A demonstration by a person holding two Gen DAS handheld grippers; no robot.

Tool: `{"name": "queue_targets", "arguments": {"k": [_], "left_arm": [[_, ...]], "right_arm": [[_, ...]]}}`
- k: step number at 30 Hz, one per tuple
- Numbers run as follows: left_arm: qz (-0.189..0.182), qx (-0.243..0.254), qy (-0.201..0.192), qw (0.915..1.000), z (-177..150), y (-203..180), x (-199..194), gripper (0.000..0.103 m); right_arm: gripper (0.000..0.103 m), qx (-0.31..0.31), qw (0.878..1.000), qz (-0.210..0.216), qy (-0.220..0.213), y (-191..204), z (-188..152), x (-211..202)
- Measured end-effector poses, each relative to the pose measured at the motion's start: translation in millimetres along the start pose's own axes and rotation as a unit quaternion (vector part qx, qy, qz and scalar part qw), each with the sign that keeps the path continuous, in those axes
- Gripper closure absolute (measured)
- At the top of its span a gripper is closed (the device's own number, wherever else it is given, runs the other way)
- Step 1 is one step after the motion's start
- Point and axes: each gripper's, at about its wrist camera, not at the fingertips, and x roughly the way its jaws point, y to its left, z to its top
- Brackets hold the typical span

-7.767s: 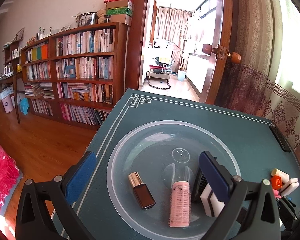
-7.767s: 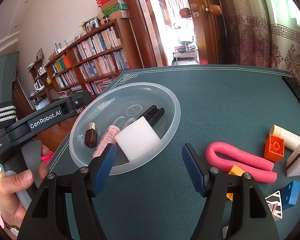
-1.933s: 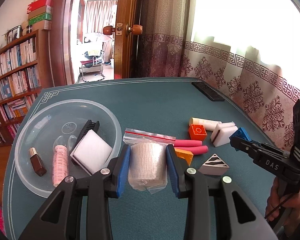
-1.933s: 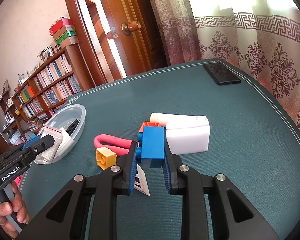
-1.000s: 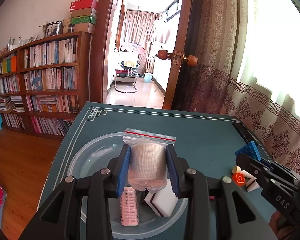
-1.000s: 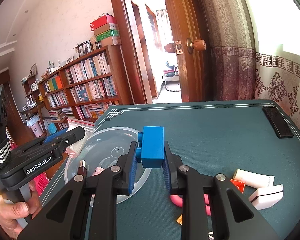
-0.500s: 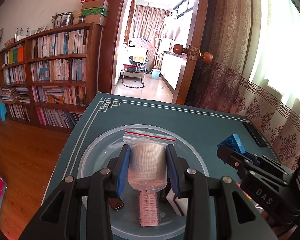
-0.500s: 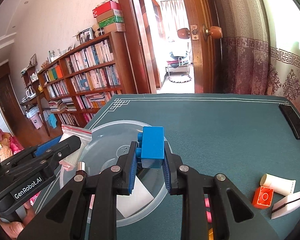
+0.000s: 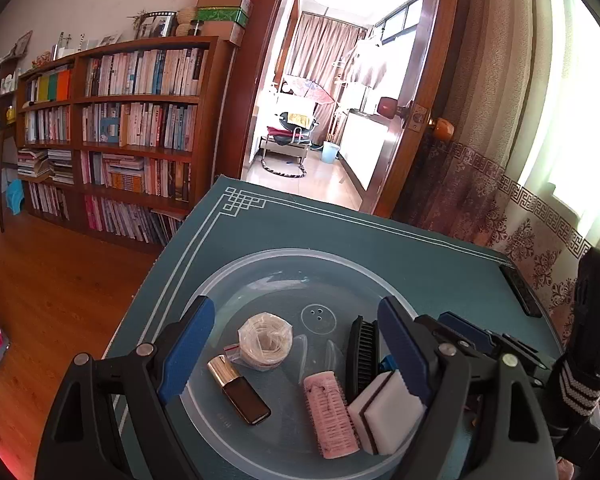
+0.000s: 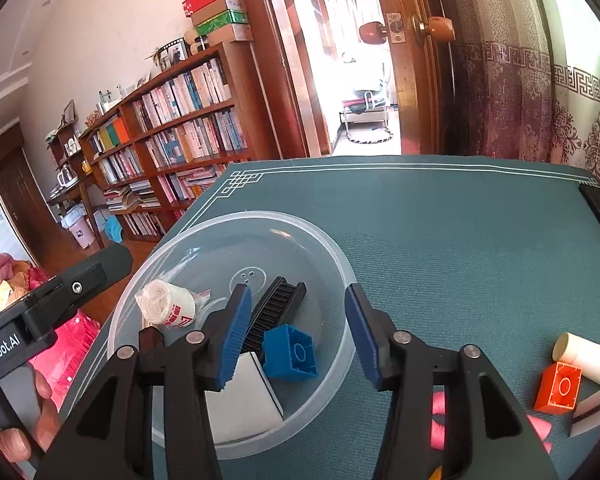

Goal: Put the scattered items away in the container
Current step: 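Carry the bandage roll and blue block into the bowl and open both tools, then move the right tool to the striped triangle block and grasp it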

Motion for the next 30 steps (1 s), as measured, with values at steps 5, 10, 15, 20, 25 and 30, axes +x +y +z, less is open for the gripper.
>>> {"name": "queue_targets", "arguments": {"k": [5, 10, 15, 20, 25, 30], "left_arm": [[0.001, 0.000, 0.004, 1.0000, -1.0, 0.0, 1.8, 0.015], [0.004, -0.001, 0.003, 1.0000, -2.3, -0.8, 1.9, 0.006], [0.003, 0.004, 0.000, 1.0000, -2.8, -3.4, 0.2, 0.001], [0.003, 0.005, 0.005, 1.0000, -4.9, -5.5, 1.8, 0.001], [0.003, 0.010, 0.008, 0.9999, -7.0, -9.4, 2.9, 0.001], [0.001, 0.020, 0.012, 0.9997, -10.1, -16.0, 4.3, 0.001]], "right_arm": [[0.050, 0.018, 1.000, -0.001, 0.009, -9.2, -10.5, -2.3], [0.050, 0.025, 1.000, -0.002, 0.009, -13.4, -18.4, -9.2], [0.047, 0.026, 1.000, -0.002, 0.005, -13.8, -21.2, -16.0], [0.039, 0.029, 1.000, -0.006, -0.003, -14.3, -26.0, -24.8], [0.038, 0.034, 0.999, -0.010, -0.002, -19.4, -30.7, -29.4], [0.038, 0.041, 0.999, -0.012, -0.003, -26.2, -34.5, -35.4]]}}
